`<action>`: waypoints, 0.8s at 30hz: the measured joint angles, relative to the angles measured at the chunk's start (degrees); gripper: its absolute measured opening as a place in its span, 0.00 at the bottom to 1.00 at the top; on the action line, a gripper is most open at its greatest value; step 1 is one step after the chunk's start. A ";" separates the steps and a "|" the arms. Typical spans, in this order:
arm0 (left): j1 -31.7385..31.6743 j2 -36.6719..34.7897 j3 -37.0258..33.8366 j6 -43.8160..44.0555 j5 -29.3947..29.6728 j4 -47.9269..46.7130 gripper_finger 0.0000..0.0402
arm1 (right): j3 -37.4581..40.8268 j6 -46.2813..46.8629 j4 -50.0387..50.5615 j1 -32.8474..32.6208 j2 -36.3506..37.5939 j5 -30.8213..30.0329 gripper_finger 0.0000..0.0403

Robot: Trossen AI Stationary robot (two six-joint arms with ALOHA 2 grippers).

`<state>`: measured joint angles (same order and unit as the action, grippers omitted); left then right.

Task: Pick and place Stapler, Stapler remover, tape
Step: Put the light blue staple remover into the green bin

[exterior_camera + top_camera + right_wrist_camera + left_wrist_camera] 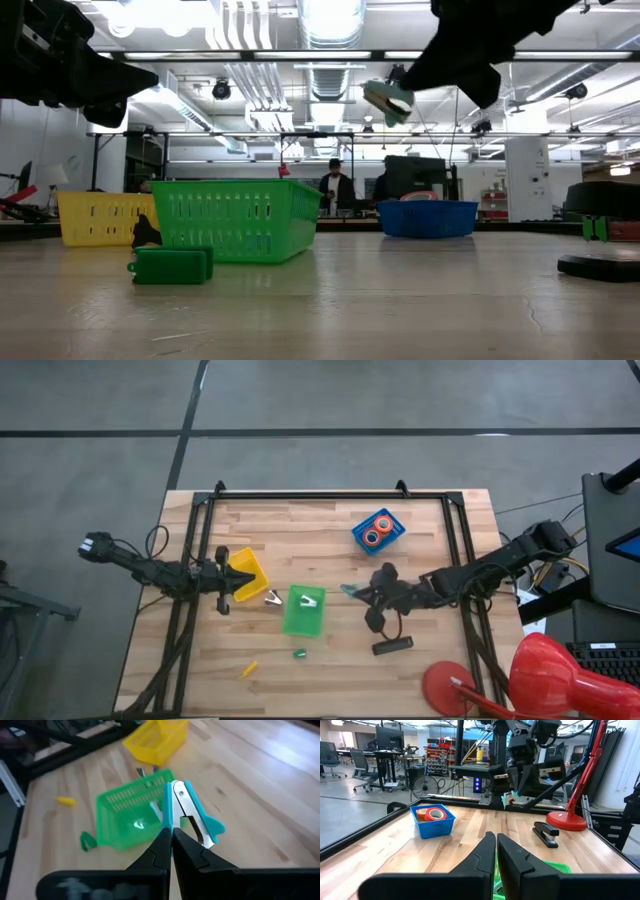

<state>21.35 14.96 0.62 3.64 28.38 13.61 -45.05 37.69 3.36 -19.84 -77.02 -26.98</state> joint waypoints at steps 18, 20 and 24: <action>0.00 0.07 0.00 -0.02 -0.02 -0.01 0.05 | -15.60 -13.22 -4.75 0.00 -19.13 0.52 0.02; 0.00 0.13 0.00 0.00 0.00 0.09 0.05 | -18.94 -14.19 -1.29 0.08 -21.84 0.54 0.02; 0.00 0.29 0.00 -0.01 -0.02 0.05 0.05 | -25.62 -15.76 4.43 0.09 -26.81 0.56 0.02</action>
<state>21.34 15.25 0.62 3.63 28.36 13.66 -70.68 21.93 7.79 -19.75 -103.83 -26.41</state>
